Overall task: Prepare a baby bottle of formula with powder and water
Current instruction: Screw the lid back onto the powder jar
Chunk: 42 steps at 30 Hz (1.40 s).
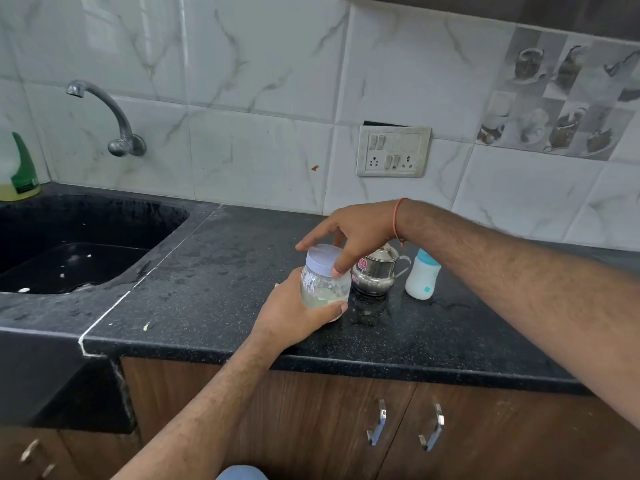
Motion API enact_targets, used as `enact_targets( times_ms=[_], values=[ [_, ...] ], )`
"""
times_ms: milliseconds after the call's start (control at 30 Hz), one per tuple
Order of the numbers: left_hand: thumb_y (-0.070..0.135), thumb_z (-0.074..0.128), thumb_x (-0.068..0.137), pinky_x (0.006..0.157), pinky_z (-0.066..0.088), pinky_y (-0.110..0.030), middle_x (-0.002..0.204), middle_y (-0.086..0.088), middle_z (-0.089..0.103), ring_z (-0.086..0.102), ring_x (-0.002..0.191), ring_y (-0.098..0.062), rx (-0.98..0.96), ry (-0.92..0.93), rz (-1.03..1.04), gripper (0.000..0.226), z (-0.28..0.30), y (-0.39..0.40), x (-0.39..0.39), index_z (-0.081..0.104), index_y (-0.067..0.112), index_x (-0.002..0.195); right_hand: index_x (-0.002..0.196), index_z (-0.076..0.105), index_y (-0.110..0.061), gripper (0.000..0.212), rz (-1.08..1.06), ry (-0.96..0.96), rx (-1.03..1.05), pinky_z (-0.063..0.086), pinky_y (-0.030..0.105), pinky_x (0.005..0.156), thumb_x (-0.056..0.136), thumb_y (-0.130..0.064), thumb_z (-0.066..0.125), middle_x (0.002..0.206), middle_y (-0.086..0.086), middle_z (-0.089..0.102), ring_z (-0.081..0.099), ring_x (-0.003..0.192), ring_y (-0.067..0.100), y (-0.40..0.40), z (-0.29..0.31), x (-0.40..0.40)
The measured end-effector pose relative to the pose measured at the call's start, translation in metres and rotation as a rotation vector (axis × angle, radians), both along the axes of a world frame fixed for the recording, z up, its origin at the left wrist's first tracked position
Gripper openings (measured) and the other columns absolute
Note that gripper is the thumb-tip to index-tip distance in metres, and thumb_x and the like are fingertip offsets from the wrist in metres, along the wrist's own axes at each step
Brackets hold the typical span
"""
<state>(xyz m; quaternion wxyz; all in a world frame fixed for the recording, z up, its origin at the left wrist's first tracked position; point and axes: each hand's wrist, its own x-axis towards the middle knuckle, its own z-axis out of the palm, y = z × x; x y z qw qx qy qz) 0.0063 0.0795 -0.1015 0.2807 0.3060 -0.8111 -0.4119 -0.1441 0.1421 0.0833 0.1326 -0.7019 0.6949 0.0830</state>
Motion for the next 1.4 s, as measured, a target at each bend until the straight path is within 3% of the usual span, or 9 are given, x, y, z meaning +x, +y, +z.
enact_targets(
  times_ms=[167, 367, 500, 633, 833, 933, 1033, 1233, 1400],
  values=[
    [0.066, 0.088, 0.074, 0.106, 0.056, -0.043, 0.118, 0.02, 0.069, 0.068, 0.115, -0.011, -0.015, -0.003, 0.006, 0.08, -0.002, -0.002, 0.0, 0.055, 0.035, 0.141, 0.13, 0.069, -0.043, 0.059, -0.043, 0.179, -0.064, 0.054, 0.035, 0.1, 0.078, -0.071, 0.075, 0.13, -0.014, 0.07, 0.066, 0.11, 0.008, -0.014, -0.007, 0.011],
    [0.063, 0.088, 0.076, 0.111, 0.053, -0.045, 0.114, 0.023, 0.066, 0.067, 0.116, -0.011, -0.013, 0.003, -0.002, 0.079, -0.003, -0.002, -0.001, 0.055, 0.033, 0.141, 0.07, 0.074, -0.016, 0.101, -0.22, 0.524, -0.109, 0.049, 0.032, 0.066, 0.081, -0.099, 0.019, 0.057, -0.002, 0.073, 0.072, 0.064, 0.016, -0.009, -0.008, 0.02],
    [0.063, 0.089, 0.076, 0.11, 0.052, -0.042, 0.11, 0.027, 0.063, 0.065, 0.116, -0.01, -0.009, -0.007, 0.003, 0.08, -0.002, -0.002, -0.001, 0.054, 0.032, 0.141, 0.099, 0.076, -0.027, 0.079, -0.168, 0.369, -0.199, 0.057, 0.039, 0.084, 0.084, -0.093, 0.036, 0.098, -0.005, 0.08, 0.072, 0.089, 0.017, -0.009, -0.002, 0.004],
    [0.064, 0.089, 0.075, 0.105, 0.055, -0.04, 0.112, 0.025, 0.065, 0.067, 0.114, -0.01, 0.001, 0.001, 0.008, 0.082, -0.003, -0.002, -0.001, 0.055, 0.032, 0.142, 0.152, 0.05, -0.042, 0.062, -0.017, 0.041, -0.024, 0.04, 0.019, 0.092, 0.095, -0.047, 0.073, 0.14, -0.023, 0.056, 0.055, 0.101, -0.008, 0.002, 0.004, 0.004],
    [0.058, 0.09, 0.078, 0.115, 0.05, -0.048, 0.107, 0.033, 0.061, 0.065, 0.113, -0.009, -0.029, -0.009, -0.001, 0.065, -0.002, -0.001, 0.0, 0.048, 0.046, 0.127, 0.119, 0.07, -0.035, 0.063, -0.142, 0.491, -0.127, 0.048, 0.034, 0.076, 0.09, -0.084, 0.045, 0.111, -0.011, 0.071, 0.067, 0.106, 0.018, 0.003, -0.005, 0.006],
    [0.057, 0.09, 0.079, 0.115, 0.049, -0.047, 0.108, 0.033, 0.061, 0.065, 0.116, -0.011, -0.03, -0.005, -0.003, 0.064, -0.001, 0.0, -0.001, 0.047, 0.046, 0.126, 0.136, 0.064, -0.037, 0.059, -0.122, 0.217, -0.134, 0.05, 0.033, 0.095, 0.093, -0.076, 0.056, 0.136, -0.013, 0.067, 0.061, 0.119, 0.011, 0.003, -0.007, 0.001],
    [0.055, 0.09, 0.081, 0.103, 0.053, -0.038, 0.108, 0.031, 0.061, 0.066, 0.113, -0.011, -0.026, -0.009, 0.008, 0.065, 0.0, 0.001, -0.002, 0.052, 0.04, 0.131, 0.154, 0.046, -0.043, 0.072, -0.026, -0.044, -0.037, 0.041, 0.018, 0.089, 0.091, -0.047, 0.079, 0.155, -0.018, 0.05, 0.051, 0.12, 0.005, 0.009, -0.005, 0.002],
    [0.059, 0.089, 0.08, 0.1, 0.055, -0.037, 0.112, 0.023, 0.065, 0.066, 0.112, -0.011, -0.02, -0.014, 0.009, 0.074, -0.001, 0.0, -0.001, 0.053, 0.035, 0.14, 0.13, 0.066, -0.037, 0.077, -0.071, 0.413, -0.213, 0.051, 0.035, 0.082, 0.08, -0.093, 0.05, 0.109, -0.015, 0.07, 0.065, 0.102, 0.015, 0.006, -0.018, 0.009],
    [0.061, 0.089, 0.078, 0.107, 0.053, -0.044, 0.11, 0.026, 0.064, 0.067, 0.115, -0.014, -0.033, -0.023, 0.011, 0.068, -0.001, -0.002, -0.002, 0.051, 0.04, 0.13, 0.158, 0.044, -0.039, 0.078, 0.017, 0.119, -0.105, 0.039, 0.022, 0.099, 0.089, -0.061, 0.074, 0.156, -0.015, 0.052, 0.055, 0.112, -0.009, 0.009, -0.01, 0.007]
  ],
)
